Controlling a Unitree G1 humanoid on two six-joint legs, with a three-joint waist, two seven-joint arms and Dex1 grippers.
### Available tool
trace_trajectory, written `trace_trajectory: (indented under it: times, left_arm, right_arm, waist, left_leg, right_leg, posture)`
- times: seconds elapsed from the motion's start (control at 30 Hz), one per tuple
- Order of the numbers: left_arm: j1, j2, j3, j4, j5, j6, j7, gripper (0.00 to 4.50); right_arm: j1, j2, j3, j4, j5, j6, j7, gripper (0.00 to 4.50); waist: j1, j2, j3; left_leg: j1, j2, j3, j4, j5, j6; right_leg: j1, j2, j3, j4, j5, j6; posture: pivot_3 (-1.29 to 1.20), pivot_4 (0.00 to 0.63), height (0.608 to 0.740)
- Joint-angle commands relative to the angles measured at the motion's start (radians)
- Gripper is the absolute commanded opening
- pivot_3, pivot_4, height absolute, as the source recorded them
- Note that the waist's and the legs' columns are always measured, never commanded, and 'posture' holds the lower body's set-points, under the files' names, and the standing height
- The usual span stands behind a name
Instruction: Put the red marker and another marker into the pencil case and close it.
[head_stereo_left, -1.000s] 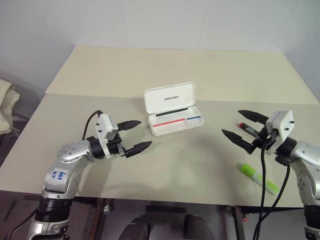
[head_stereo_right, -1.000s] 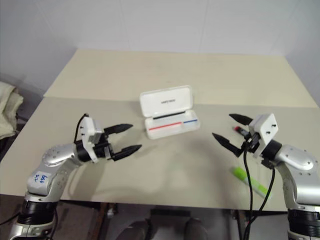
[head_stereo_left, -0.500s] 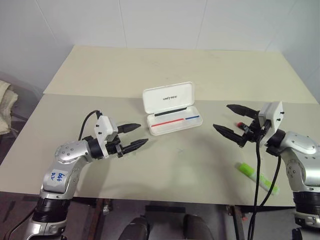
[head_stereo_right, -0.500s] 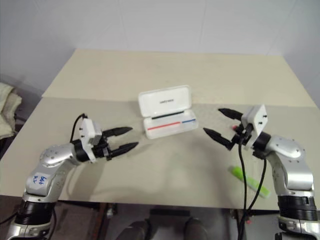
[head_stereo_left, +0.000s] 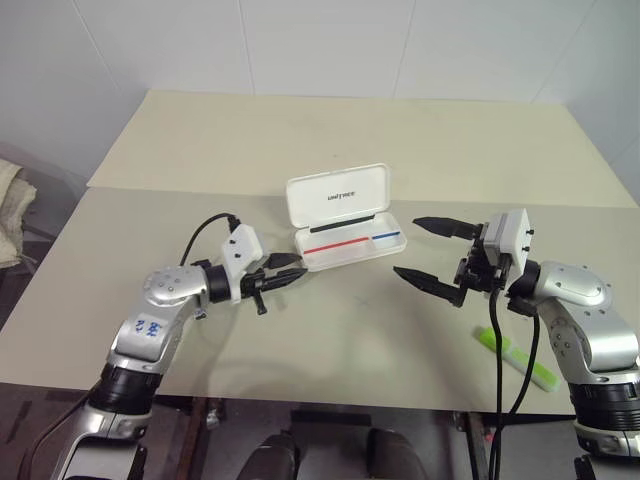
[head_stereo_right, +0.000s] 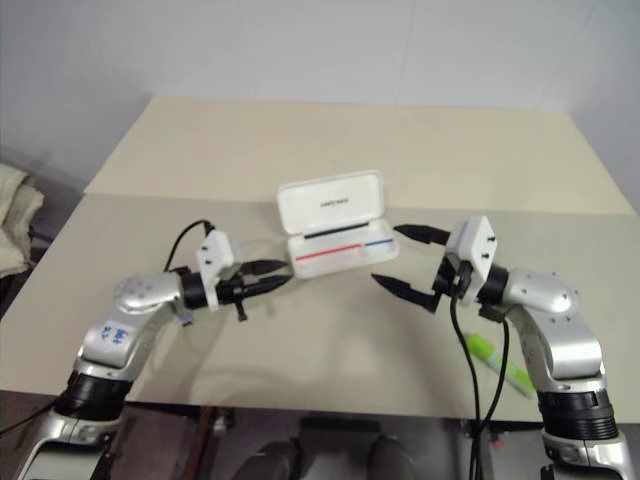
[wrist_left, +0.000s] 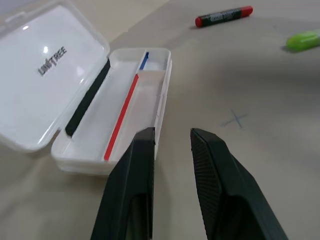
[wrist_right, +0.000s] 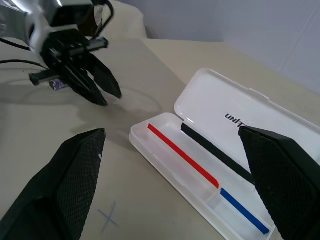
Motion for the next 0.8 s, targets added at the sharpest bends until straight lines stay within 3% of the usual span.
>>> trace_trajectory:
  times: [0.03, 0.07, 0.13, 0.27, 0.8]
  left_arm:
    - [-0.055, -0.015, -0.037, 0.043, 0.025, -0.016, -0.026, 1.16]
    - [-0.061, -0.015, -0.047, 0.049, 0.028, -0.01, -0.036, 1.16]
    - [-0.076, -0.023, -0.068, 0.062, 0.049, -0.011, -0.035, 1.57]
    - [-0.099, -0.031, -0.095, 0.094, 0.097, -0.035, -0.026, 2.75]
    - [-0.168, -0.081, -0.123, 0.22, 0.19, -0.066, -0.015, 2.75]
  right_arm:
    - [-0.02, 0.014, 0.0, -0.034, 0.011, -0.009, -0.016, 4.5]
    - [-0.02, 0.018, 0.003, -0.037, 0.009, -0.009, -0.019, 4.5]
    - [-0.015, 0.029, 0.008, -0.045, 0.004, -0.014, -0.026, 4.5]
    - [0.0, 0.038, 0.013, -0.068, 0.001, -0.014, -0.036, 4.5]
    - [-0.014, -0.033, -0.009, 0.004, 0.026, -0.005, 0.052, 4.5]
  waist:
    - [-0.001, 0.0, 0.0]
    - [-0.001, 0.0, 0.0]
    - [-0.002, 0.0, 0.0]
    - [-0.002, 0.0, 0.0]
    - [-0.001, 0.0, 0.0]
  left_leg:
    - [0.0, 0.0, 0.0, 0.0, 0.0, 0.0]
    - [0.0, 0.0, 0.0, 0.0, 0.0, 0.0]
    - [0.0, 0.001, 0.0, 0.0, 0.0, 0.0]
    - [0.0, 0.001, 0.0, 0.0, 0.0, 0.0]
    - [0.0, 0.0, 0.0, 0.002, 0.0, 0.0]
  right_leg:
    - [0.0, 0.0, 0.0, 0.0, 0.0, 0.0]
    - [0.0, 0.001, 0.0, 0.0, 0.0, 0.0]
    - [0.0, 0.001, 0.0, 0.0, 0.0, 0.0]
    - [-0.001, 0.001, 0.0, 0.001, 0.0, 0.0]
    - [-0.001, 0.001, 0.0, 0.003, 0.0, 0.0]
  posture:
    - [0.0, 0.15, 0.74]
    - [0.0, 0.15, 0.74]
    - [0.0, 0.15, 0.74]
    - [0.0, 0.15, 0.74]
    - [0.0, 0.15, 0.74]
